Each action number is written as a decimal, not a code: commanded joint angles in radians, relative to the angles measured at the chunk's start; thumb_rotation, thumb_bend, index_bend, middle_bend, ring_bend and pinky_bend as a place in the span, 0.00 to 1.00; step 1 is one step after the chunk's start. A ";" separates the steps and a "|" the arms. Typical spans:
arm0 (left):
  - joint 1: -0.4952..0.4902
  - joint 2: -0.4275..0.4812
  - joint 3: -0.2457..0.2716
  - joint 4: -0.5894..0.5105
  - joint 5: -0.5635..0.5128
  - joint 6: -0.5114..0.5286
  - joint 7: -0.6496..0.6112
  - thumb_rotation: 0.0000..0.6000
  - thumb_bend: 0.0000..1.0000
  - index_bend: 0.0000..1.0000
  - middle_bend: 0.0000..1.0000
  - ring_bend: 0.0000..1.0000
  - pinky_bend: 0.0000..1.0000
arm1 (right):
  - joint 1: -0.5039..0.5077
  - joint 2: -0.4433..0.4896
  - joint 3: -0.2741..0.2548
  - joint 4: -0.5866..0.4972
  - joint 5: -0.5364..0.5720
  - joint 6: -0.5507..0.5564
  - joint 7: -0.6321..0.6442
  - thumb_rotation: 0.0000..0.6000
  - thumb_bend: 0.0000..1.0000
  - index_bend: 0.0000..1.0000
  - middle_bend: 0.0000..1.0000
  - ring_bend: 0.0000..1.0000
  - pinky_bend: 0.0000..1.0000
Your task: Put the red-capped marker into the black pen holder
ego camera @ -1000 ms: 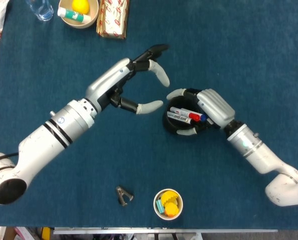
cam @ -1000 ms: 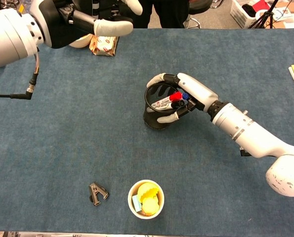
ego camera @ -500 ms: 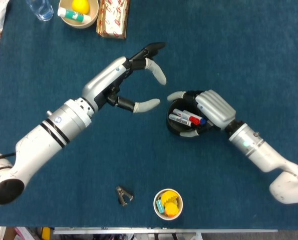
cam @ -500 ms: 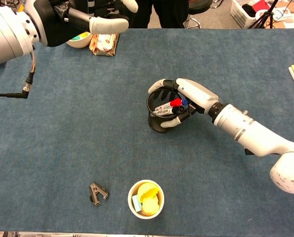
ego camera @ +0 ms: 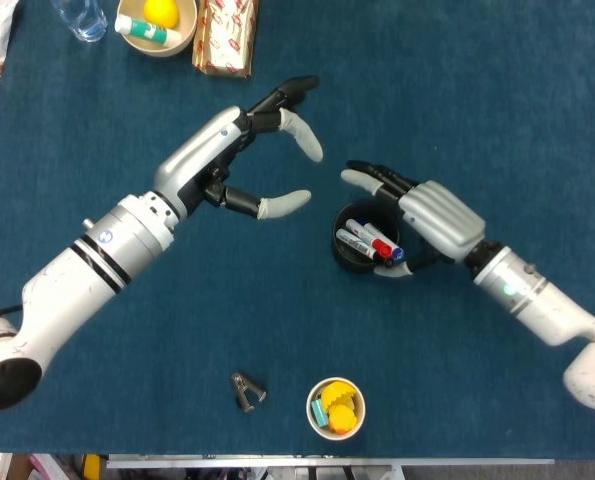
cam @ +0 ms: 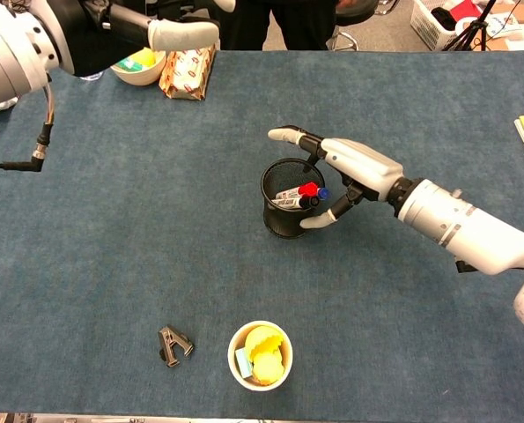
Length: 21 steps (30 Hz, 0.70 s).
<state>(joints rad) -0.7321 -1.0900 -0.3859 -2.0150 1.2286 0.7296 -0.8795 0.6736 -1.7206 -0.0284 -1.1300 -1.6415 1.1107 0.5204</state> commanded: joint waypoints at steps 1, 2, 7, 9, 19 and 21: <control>0.000 0.002 0.001 -0.001 0.000 0.000 0.000 1.00 0.27 0.45 0.03 0.00 0.04 | -0.006 0.038 0.008 -0.040 -0.002 0.021 -0.028 1.00 0.00 0.00 0.01 0.07 0.29; 0.000 0.002 0.001 -0.001 0.000 0.000 0.000 1.00 0.27 0.45 0.03 0.00 0.04 | -0.008 0.048 0.011 -0.050 -0.002 0.027 -0.035 1.00 0.00 0.00 0.01 0.07 0.29; 0.004 0.010 0.006 -0.001 -0.007 0.004 0.010 1.00 0.27 0.45 0.03 0.00 0.04 | -0.023 0.120 0.016 -0.117 -0.005 0.059 -0.089 1.00 0.00 0.00 0.02 0.07 0.28; 0.011 0.020 0.010 -0.003 -0.008 0.010 0.017 1.00 0.27 0.45 0.03 0.00 0.04 | -0.032 0.158 0.017 -0.149 -0.002 0.066 -0.129 1.00 0.00 0.00 0.02 0.07 0.28; 0.087 0.078 0.075 -0.010 0.020 0.118 0.188 1.00 0.27 0.45 0.03 0.00 0.04 | -0.091 0.359 0.026 -0.323 0.040 0.103 -0.348 1.00 0.00 0.00 0.09 0.07 0.28; 0.109 0.087 0.101 -0.009 0.030 0.154 0.259 1.00 0.27 0.45 0.03 0.00 0.04 | -0.106 0.400 0.027 -0.357 0.050 0.111 -0.401 1.00 0.00 0.00 0.10 0.07 0.28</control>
<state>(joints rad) -0.6542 -1.0204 -0.3193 -2.0237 1.2437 0.8393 -0.6941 0.5879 -1.3575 -0.0038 -1.4489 -1.6056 1.2087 0.1659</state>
